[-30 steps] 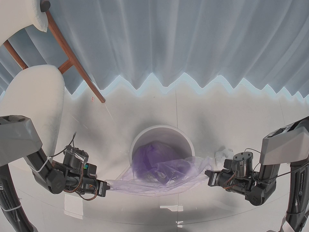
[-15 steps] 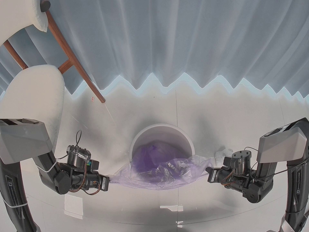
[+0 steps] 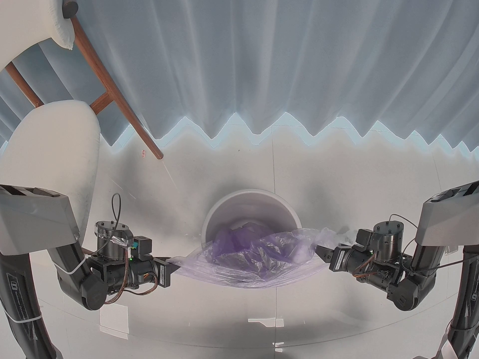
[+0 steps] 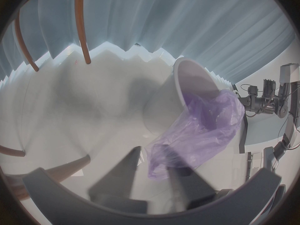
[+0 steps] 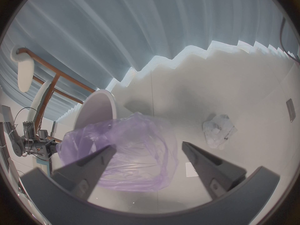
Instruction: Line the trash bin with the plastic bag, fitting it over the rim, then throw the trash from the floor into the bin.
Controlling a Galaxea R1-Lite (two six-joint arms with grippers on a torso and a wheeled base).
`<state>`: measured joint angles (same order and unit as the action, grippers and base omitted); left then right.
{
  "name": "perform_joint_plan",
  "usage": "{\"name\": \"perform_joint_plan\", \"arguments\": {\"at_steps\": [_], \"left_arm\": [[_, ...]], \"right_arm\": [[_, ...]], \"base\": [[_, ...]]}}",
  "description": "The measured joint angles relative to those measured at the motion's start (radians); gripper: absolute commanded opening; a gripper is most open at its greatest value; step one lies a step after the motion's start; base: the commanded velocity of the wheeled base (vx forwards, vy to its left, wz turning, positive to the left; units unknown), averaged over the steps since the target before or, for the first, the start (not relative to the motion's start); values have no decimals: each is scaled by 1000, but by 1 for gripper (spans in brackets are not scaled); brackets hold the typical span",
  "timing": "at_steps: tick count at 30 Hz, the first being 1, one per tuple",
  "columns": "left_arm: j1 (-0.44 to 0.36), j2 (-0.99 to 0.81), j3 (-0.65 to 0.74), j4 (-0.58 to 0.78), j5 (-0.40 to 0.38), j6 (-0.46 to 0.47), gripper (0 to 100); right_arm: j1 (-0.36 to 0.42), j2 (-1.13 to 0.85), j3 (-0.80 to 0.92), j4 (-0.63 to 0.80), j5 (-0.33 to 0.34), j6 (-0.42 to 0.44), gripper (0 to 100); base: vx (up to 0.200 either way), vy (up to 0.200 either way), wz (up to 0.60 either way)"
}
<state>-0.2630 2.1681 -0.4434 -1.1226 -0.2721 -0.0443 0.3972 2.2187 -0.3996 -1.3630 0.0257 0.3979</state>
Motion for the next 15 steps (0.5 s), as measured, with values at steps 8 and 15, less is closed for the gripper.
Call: {"name": "perform_joint_plan", "arguments": {"at_steps": [8,15], "left_arm": [[-21,-24,61,-183,-11,-35,100],[-16,-49,75,-199,21,-87,100]], "right_arm": [[29,-91,48,-7,2,-56,100],[39,-135,40,-8,2,-84,100]], "base": [[0,0,0],[0,0,0]]}}
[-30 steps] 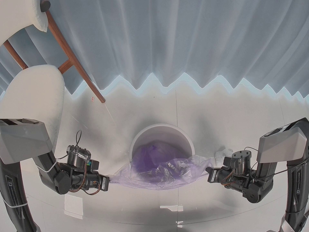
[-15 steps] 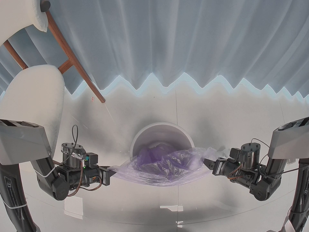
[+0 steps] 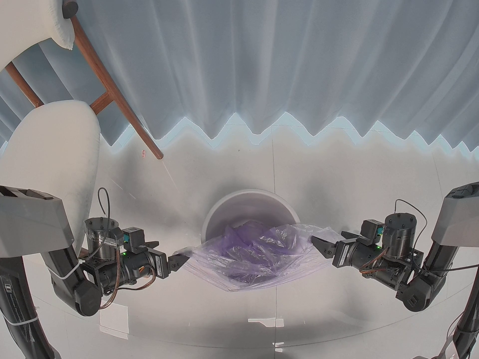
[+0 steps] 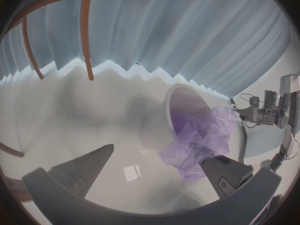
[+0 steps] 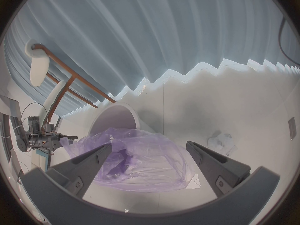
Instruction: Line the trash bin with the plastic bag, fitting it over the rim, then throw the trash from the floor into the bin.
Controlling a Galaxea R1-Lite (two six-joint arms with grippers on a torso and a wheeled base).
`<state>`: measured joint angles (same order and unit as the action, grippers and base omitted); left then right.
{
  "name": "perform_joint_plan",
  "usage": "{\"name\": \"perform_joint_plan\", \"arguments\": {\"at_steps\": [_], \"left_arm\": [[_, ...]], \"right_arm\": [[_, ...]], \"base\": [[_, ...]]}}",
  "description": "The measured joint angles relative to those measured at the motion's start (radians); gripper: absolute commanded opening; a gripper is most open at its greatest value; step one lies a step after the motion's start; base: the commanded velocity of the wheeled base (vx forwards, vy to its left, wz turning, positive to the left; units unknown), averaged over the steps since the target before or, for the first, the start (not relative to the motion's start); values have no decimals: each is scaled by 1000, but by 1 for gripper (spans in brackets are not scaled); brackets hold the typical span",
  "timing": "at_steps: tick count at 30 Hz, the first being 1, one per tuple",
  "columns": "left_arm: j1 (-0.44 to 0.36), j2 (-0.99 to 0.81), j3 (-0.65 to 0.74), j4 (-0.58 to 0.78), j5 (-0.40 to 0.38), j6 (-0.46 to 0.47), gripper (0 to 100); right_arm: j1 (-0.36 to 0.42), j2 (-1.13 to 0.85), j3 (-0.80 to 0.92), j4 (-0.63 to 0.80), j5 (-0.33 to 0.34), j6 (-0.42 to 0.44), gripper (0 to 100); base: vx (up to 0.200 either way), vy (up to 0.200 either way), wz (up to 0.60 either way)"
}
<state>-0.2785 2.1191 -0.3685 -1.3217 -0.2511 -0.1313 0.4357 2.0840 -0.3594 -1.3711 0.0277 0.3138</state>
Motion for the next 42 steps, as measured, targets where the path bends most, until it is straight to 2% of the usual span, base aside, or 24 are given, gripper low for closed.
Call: {"name": "perform_joint_plan", "arguments": {"at_steps": [5,9,14,18,25,29,33,37,42], "left_arm": [[14,-3,-1,-8,111,-83,100],[-1,-8,8,-45,116,-152,100],[-19,-14,6,-67,125,-157,100],[-20,-14,-20,-68,162,-158,100],[-11,-14,-48,-69,197,-160,100],[-10,-16,-29,-74,199,-160,100],[-16,-25,40,-101,197,-163,100],[-33,-37,137,-170,191,-165,100],[-61,-53,231,-217,128,-167,100]], "right_arm": [[-5,-11,-15,-1,-1,4,100],[-9,-14,-56,2,-1,2,100],[-7,-6,-145,21,-1,-5,100],[-8,10,-226,56,-2,-14,100],[-20,13,-363,192,9,-22,100],[-19,-47,-372,344,31,-11,100],[-7,-152,-354,543,62,62,100],[19,-255,-313,715,75,191,100],[77,-338,-232,793,79,320,100]], "base": [[0,0,0],[0,0,0],[0,0,0],[0,0,0],[0,0,0],[0,0,0],[0,0,0],[0,0,0],[0,0,0]]}}
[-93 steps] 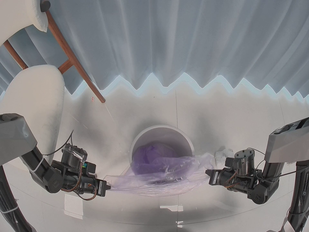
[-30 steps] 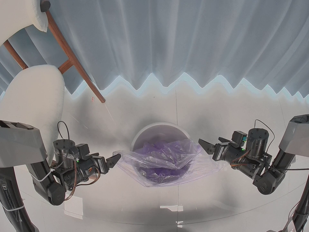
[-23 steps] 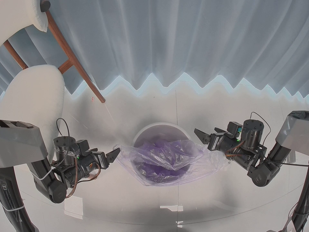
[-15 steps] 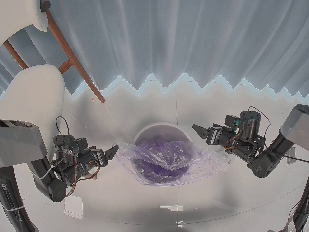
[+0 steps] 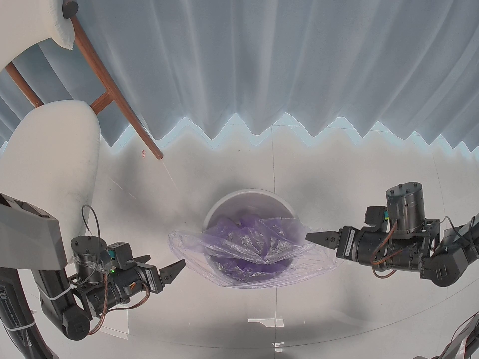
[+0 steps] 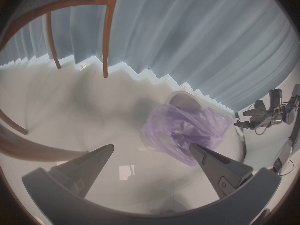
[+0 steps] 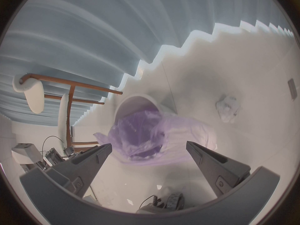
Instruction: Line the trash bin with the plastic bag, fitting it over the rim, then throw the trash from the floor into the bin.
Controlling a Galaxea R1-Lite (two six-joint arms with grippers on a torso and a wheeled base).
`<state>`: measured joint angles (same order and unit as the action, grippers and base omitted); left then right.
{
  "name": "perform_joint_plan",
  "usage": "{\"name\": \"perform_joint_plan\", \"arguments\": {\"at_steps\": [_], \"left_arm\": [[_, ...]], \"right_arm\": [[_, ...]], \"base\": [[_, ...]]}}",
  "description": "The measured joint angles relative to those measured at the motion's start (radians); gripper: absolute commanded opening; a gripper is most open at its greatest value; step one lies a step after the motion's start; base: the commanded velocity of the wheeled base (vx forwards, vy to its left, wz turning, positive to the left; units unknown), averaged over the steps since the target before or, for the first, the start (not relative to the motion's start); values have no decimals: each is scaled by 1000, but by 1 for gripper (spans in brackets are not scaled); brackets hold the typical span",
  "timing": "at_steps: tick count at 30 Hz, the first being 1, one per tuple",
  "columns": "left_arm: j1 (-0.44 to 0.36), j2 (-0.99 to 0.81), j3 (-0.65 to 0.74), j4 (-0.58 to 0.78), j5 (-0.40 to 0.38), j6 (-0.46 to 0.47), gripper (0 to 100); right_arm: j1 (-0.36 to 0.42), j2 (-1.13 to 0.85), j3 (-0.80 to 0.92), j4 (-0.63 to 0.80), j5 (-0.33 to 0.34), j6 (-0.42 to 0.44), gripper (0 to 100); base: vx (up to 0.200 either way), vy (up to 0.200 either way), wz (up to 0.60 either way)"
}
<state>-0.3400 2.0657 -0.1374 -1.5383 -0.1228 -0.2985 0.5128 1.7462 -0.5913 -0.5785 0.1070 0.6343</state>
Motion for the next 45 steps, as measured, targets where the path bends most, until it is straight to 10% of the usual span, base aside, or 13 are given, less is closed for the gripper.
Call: {"name": "perform_joint_plan", "arguments": {"at_steps": [19,20,42,43,45], "left_arm": [[-167,-165,-5,-1,-149,-443,100],[-176,-165,-24,12,-149,-473,100],[-212,-19,-383,363,-147,-697,100],[-211,-13,-398,380,-147,-702,0],[-209,-3,-425,403,-146,-706,0]], "right_arm": [[75,187,-135,-52,-89,231,100],[75,199,-150,-52,-94,235,0],[69,280,-248,-51,-152,260,0],[68,280,-250,-51,-152,260,0],[68,277,-256,-51,-152,260,0]], "base": [[0,0,0],[0,0,0],[0,0,0],[0,0,0],[0,0,0]]}}
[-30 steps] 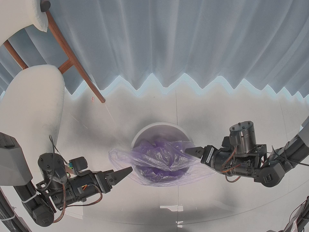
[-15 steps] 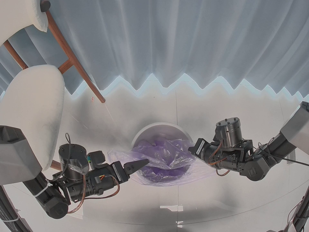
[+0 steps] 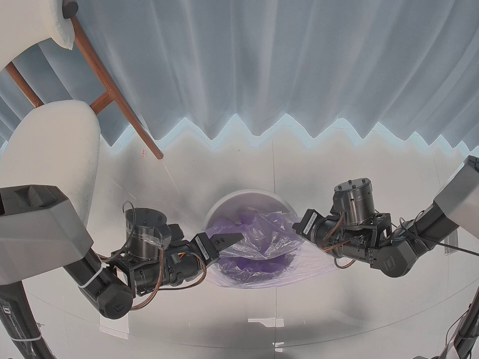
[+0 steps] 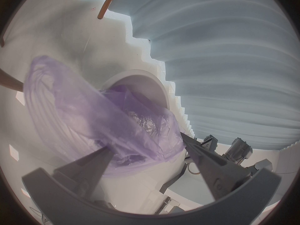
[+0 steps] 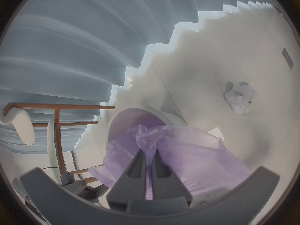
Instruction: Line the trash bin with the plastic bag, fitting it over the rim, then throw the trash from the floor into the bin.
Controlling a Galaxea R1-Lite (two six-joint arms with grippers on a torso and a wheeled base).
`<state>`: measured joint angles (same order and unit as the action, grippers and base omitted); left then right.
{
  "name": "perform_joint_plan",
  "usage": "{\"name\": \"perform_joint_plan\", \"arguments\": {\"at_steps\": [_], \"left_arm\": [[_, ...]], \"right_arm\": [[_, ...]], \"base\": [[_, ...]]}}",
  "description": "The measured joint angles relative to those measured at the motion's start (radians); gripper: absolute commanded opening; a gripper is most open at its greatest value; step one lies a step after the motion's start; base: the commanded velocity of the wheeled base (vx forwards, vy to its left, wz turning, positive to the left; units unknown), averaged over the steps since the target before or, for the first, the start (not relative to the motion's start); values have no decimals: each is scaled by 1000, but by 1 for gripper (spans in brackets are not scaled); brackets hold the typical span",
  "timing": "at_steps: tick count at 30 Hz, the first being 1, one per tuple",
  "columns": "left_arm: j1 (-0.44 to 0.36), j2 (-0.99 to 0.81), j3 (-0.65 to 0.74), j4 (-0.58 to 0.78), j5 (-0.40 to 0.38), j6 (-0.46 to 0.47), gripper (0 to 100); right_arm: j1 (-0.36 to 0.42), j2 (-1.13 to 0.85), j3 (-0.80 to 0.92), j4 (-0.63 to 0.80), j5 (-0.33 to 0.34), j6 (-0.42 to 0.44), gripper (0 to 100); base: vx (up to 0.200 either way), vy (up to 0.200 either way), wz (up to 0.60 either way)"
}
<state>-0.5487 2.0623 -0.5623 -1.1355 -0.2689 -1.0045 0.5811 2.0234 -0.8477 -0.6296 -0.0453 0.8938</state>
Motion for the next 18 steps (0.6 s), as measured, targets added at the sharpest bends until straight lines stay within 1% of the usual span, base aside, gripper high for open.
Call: {"name": "perform_joint_plan", "arguments": {"at_steps": [5,9,14,18], "left_arm": [[5,19,-61,23,0,-3,0],[9,37,-113,69,1,-9,0],[17,60,-179,75,30,-31,0],[33,70,-231,95,42,-27,0]], "right_arm": [[0,-13,-13,-1,0,-1,0],[-1,-28,-20,0,1,-1,0],[-3,-41,-34,0,2,-2,0],[-5,-47,-50,0,3,-3,0]], "base": [[0,0,0],[0,0,0],[0,0,0],[0,0,0]]}}
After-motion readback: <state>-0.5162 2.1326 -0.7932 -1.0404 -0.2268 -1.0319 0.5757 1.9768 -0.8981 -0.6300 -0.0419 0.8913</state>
